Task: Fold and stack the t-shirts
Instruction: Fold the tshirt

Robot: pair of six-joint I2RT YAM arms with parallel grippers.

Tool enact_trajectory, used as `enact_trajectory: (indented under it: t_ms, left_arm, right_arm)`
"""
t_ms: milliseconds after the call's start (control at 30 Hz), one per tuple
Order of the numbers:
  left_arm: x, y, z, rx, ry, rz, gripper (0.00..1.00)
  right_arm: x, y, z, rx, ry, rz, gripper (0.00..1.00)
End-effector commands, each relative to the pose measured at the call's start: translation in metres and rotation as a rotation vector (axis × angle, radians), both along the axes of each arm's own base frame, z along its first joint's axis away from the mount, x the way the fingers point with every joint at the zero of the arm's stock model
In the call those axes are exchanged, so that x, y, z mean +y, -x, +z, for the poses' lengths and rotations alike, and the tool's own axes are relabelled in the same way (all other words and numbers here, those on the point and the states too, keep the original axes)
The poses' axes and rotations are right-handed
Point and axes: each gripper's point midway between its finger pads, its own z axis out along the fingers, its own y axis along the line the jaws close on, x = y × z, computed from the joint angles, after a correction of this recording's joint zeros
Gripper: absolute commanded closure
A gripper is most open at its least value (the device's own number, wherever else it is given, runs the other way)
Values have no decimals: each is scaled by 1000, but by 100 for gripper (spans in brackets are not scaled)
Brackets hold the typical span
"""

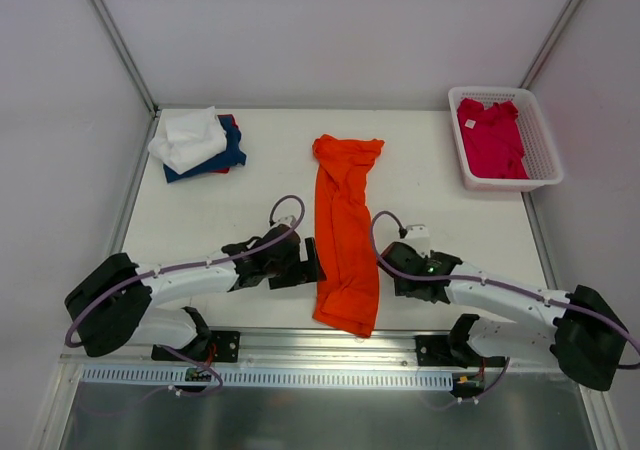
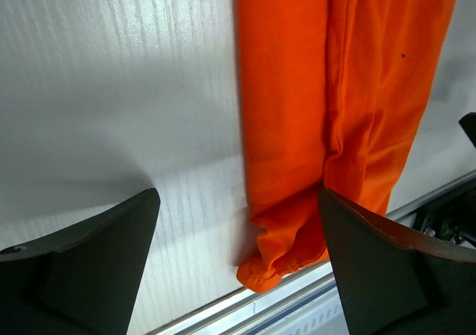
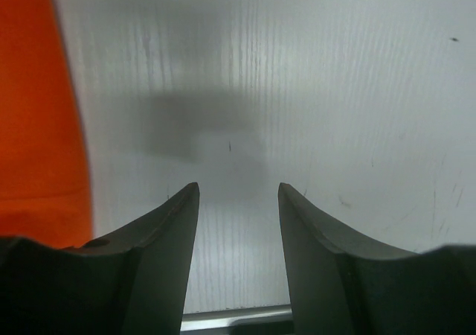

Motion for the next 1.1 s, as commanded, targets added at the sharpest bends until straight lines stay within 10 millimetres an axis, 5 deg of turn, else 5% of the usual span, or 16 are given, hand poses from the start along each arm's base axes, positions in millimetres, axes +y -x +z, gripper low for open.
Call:
enact_trajectory:
  t_ms: [0,133,233,400,633,1067]
  left_arm:
    - [4,18,-10,56,22,1,10]
    - [8,24,-14,63,48,6,10]
    - [8,28,-15,61,81,10,10]
    - [11,37,-18,75,139,20,10]
    - [9,44,-20,68,178,28,11]
    - [-6,71,-27,107,141,-10,11]
  right_arm:
    - [-13,5,8,-69,82,-77,50]
    - [27,20,-6,-38,-200,-19,50]
    - [53,22,9,-76,-444,-23,50]
    - [64,28,27,-93,-616,-17,50]
    - [74,43,16,-35,-804,-85,50]
    - [70,57,4,41,-801,-107,50]
